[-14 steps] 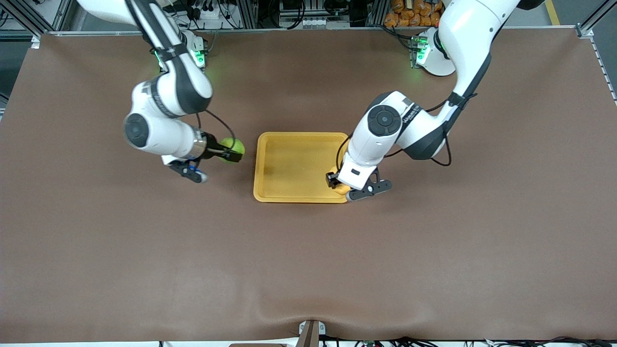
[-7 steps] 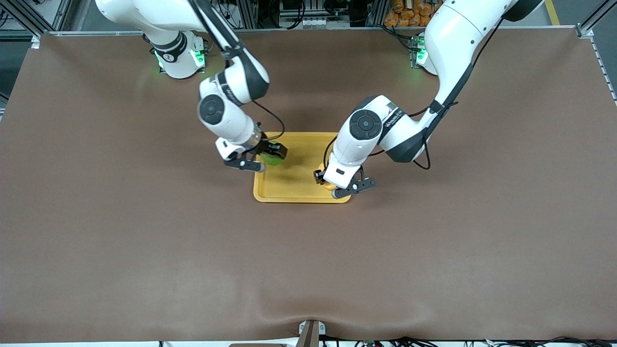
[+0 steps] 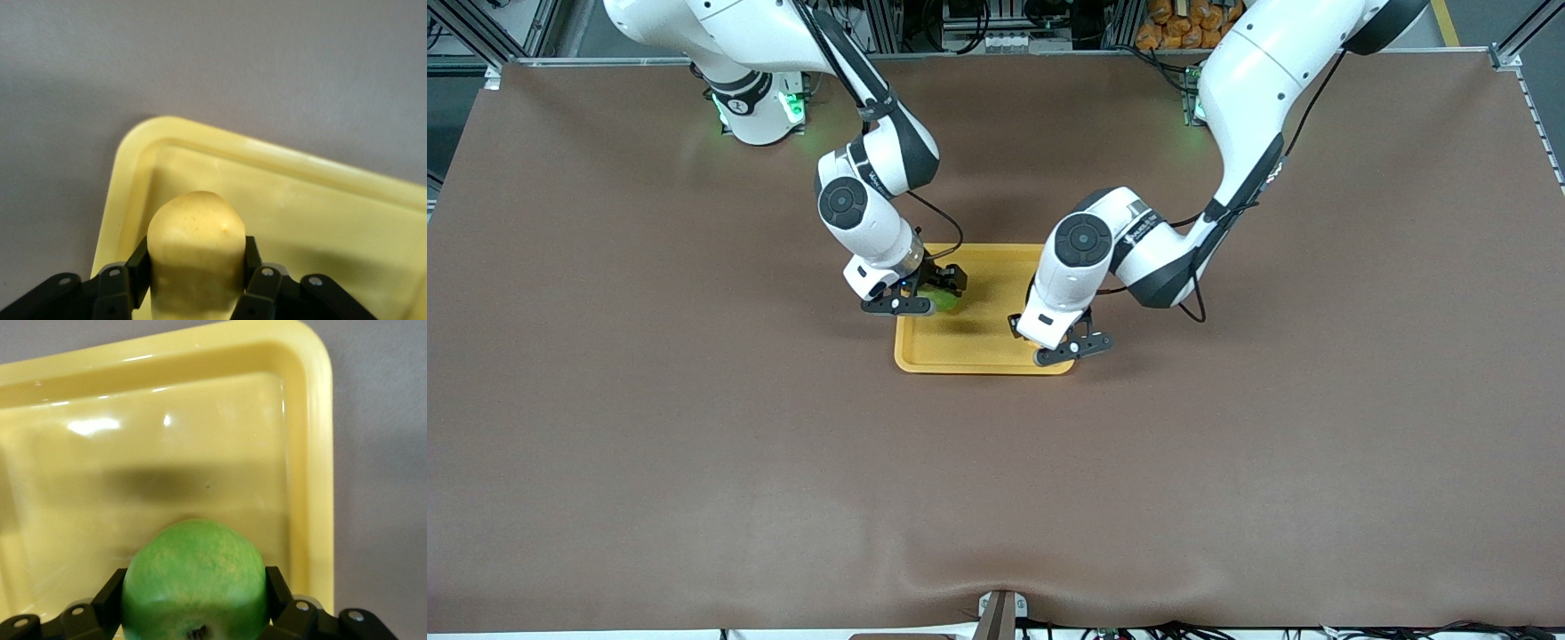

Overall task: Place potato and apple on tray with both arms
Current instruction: 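Lower the apple onto the tray and open the right gripper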

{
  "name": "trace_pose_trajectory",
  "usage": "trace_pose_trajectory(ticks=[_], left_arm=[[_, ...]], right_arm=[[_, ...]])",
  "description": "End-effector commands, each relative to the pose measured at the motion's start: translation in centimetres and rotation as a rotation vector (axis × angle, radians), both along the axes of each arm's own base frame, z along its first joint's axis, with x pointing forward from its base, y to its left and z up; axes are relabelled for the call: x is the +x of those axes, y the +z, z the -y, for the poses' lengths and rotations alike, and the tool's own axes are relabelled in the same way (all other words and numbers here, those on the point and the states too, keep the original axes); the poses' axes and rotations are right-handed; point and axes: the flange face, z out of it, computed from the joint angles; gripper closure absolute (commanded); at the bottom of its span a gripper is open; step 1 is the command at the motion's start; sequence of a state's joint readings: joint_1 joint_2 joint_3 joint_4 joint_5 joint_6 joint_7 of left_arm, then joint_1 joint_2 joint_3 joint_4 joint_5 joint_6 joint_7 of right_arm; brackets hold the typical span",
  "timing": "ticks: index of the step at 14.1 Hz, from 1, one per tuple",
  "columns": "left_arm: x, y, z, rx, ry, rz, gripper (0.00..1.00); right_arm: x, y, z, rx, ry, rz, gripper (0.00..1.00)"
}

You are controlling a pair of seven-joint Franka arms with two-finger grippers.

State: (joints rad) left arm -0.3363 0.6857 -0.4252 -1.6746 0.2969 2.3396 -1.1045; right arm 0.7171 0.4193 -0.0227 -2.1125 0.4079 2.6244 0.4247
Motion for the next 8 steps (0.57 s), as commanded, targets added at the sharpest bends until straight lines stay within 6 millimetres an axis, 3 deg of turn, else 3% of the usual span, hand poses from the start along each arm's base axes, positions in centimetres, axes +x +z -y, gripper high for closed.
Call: trace_pose_trajectory(ticks=[1,5,8], left_arm=[[-0.6,-0.7,0.5,0.047,-0.067,-0.013,1.00],[-1.2,-1.1,0.8,0.062,-0.108,-0.024,1.00],[-1.8,-1.8,0.6,0.107,-0.126,-0.060,0.97]], right_arm=[[-0.2,0.2,0.4,-0.024,0.044,0.022,0.46],[0.0,0.3,1.0,-0.027,0.038,0.019,0.00],[0.3,0.6,1.9,-0.029,0.026,0.010,0.00]])
